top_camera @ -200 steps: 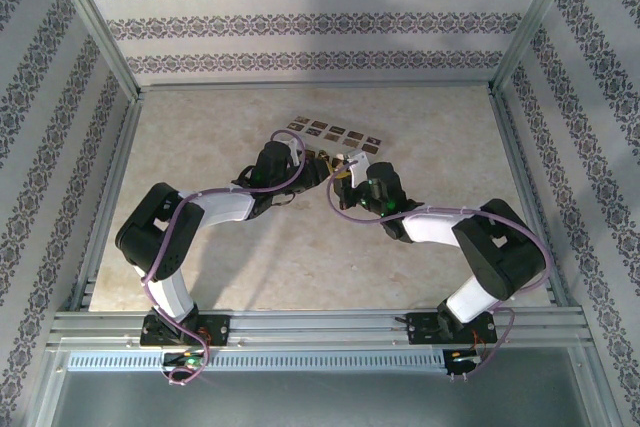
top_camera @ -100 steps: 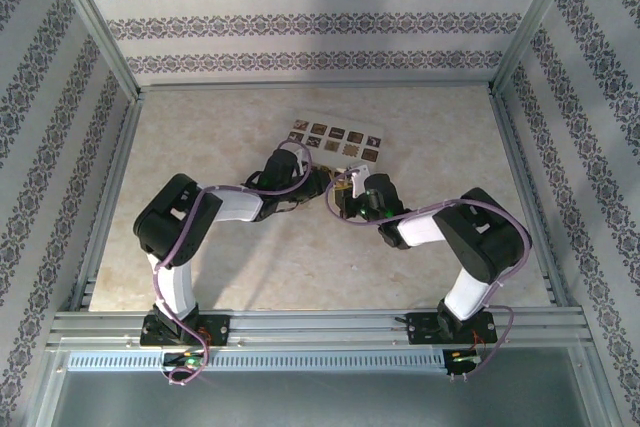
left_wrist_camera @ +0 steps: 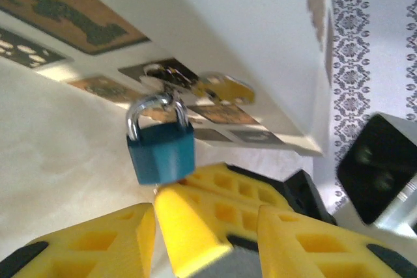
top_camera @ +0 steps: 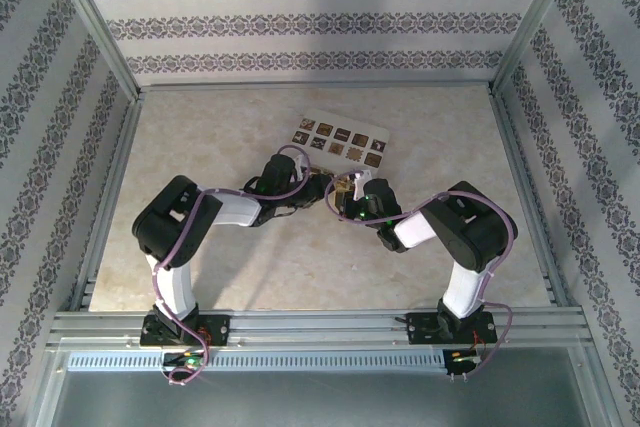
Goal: Unlock the padlock with the key
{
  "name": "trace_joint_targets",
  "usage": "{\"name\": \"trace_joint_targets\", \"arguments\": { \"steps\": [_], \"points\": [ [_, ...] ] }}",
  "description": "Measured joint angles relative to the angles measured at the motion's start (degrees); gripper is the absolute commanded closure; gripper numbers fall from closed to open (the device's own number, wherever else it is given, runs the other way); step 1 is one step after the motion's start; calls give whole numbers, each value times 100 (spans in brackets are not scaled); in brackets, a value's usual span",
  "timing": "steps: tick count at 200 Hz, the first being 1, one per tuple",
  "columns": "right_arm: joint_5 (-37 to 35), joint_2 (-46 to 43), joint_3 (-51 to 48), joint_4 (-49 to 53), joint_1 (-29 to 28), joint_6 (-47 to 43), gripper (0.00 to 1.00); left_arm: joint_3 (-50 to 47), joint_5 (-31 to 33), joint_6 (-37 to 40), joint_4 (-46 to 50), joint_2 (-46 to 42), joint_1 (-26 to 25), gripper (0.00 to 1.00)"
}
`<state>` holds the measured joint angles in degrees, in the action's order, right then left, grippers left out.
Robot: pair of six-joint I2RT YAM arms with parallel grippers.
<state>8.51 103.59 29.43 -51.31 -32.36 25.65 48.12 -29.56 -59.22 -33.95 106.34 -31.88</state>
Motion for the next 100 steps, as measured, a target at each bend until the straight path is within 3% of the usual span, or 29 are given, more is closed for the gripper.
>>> {"name": "trace_joint_targets", "arguments": {
  "steps": [62,100],
  "points": [
    [74,-138,-74,-35,0,533,100,-927,144,7,-195,-1351,581,51],
    [199,-190,-68,24,0,1123,100,-1150,157,-22,-310,-1550,769,51]
  ]
}}
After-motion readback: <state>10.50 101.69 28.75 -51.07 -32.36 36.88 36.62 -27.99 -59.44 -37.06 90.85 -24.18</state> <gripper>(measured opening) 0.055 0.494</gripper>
